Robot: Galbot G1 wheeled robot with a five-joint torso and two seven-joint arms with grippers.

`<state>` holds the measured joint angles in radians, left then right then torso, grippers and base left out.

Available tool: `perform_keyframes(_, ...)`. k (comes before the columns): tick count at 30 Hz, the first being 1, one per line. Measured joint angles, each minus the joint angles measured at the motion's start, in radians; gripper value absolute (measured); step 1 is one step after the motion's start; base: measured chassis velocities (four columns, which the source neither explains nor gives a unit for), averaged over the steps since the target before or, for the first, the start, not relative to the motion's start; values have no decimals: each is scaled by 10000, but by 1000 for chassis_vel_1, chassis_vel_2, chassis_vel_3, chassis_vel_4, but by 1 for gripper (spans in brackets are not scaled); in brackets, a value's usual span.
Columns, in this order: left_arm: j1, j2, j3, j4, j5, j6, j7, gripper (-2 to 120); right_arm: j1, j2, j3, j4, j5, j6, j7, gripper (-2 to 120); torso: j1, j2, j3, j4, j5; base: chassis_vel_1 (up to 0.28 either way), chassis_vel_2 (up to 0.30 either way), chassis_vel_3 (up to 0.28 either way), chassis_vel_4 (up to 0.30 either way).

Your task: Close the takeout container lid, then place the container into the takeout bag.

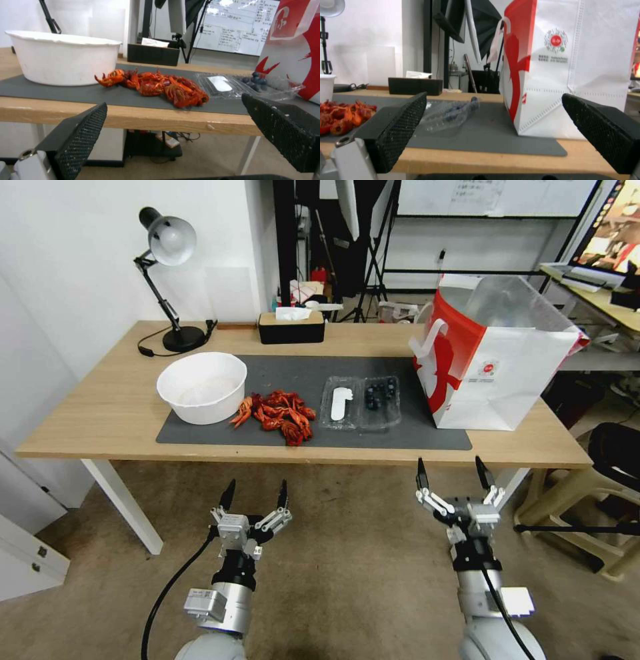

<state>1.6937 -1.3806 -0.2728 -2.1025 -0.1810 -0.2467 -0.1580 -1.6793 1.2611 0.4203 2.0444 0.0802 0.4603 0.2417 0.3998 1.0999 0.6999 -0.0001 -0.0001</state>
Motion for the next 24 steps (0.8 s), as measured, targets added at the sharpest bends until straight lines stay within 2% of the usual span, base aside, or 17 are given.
perform_keyframes(9, -344, 233, 270, -141, -507, 536, -161, 100, -232, 297, 130, -28, 161, -15, -349, 100, 0, 0, 0, 1, -1, 0, 0, 0, 0)
perform_keyframes(17, -825, 912, 398, -413, -2036, 1054, -675, 100, -150, 257, -321, 198, 58, -657, -347, 100, 1, 0, 1, 2, 0, 0, 0, 0, 0)
perform_keyframes(20, -1382, 1302, 559, -726, -3266, 1537, -929, 100, -173, 332, -394, 296, -141, -917, -304, 100, 4, 0, 1, 1, 1, 0, 0, 0, 0)
perform_keyframes(21, -1382, 1302, 559, -726, -3266, 1537, -929, 100, -173, 332, -394, 296, -141, -917, -304, 100, 4, 0, 1, 1, 1, 0, 0, 0, 0)
perform_keyframes(23, -1742, 1491, 765, -958, -4212, 1800, -1145, 100, -222, 391, -399, 331, -200, -1030, -275, 100, 3, 0, 1, 2, 2, 0, 0, 0, 0)
perform_keyframes(24, -2145, 1663, 1082, -1164, -5302, 1957, -1388, 100, -276, 441, -401, 347, -256, -1091, -265, 100, 3, 0, 0, 0, -1, 0, 0, 0, 0)
